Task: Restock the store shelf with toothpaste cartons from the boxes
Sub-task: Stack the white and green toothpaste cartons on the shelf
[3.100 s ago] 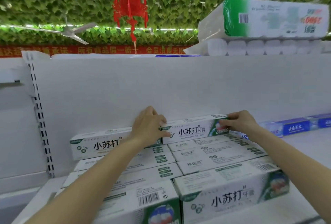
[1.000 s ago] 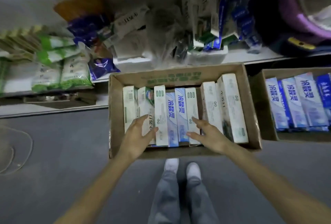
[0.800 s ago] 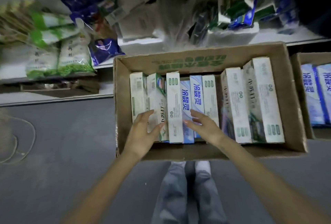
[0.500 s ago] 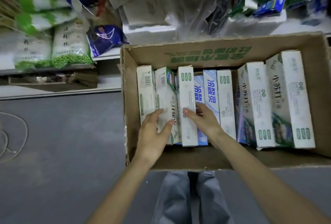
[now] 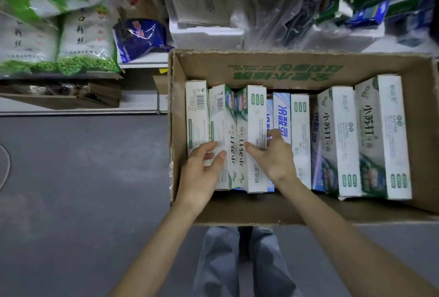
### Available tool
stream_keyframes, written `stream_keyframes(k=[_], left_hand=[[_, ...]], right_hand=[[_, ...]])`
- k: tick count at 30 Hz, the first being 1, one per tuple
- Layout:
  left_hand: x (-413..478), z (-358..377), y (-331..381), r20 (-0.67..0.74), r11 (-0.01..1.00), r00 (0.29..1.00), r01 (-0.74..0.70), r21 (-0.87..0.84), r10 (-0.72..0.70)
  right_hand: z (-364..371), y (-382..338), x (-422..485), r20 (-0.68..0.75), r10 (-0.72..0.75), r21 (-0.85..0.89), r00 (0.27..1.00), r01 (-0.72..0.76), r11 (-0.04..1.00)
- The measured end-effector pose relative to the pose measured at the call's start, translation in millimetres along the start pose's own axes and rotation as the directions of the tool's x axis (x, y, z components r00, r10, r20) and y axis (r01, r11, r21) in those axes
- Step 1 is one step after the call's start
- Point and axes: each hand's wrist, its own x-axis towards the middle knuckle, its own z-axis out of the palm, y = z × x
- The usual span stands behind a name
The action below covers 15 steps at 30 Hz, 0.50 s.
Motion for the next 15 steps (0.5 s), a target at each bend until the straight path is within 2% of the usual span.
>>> stream_keyframes(k=[4,6,8,12,15], left_hand=[[-7,-6,7,0.041,0.988,0.997,0.068,-0.136,-0.062],[-12,-10,13,0.054,0.985,0.995,0.088,-0.149,-0.080],[-18,-12,22,0.059,0.977,0.991,0.128,-0.172,-0.120],[-31,-19,38,0.206,0.881,0.950,0.299,-0.366,-0.236],[-41,-35,52,0.314,0.839,0.926,0.335,-0.429,-0.209]], right_hand=[[-15,-2,-2,-0.005,0.030,0.049,1.000,-0.030,0.998],[-30,-9,-6,0.049,0.103,0.238,0.993,-0.112,0.965],[-45,-20,-20,0.197,0.141,0.487,0.970,-0.222,0.845],[-59,-38,-58,0.371,0.041,0.635,0.928,-0.286,0.717],[-52,-53,-84,0.392,-0.049,0.656,0.919,-0.242,0.715]])
